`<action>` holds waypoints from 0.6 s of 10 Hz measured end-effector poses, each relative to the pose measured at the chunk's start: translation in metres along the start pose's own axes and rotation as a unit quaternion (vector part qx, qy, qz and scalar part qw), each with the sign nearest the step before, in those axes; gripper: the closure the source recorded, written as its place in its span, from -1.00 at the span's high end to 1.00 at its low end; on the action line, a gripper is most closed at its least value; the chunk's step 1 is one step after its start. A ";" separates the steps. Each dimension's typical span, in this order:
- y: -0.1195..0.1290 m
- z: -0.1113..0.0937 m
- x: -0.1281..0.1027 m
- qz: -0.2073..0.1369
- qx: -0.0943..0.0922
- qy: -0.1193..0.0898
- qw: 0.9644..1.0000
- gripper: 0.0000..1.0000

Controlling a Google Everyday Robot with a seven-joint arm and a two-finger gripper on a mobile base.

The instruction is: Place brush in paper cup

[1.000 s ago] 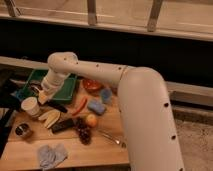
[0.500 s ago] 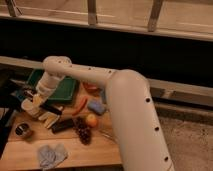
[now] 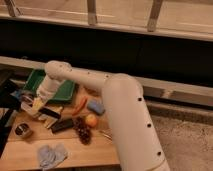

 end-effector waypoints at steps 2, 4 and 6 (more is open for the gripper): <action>-0.002 0.006 0.005 0.002 -0.011 0.001 1.000 -0.99; -0.003 0.009 0.006 0.003 -0.015 0.002 1.000 -0.74; -0.004 0.008 0.009 0.010 -0.014 0.002 1.000 -0.29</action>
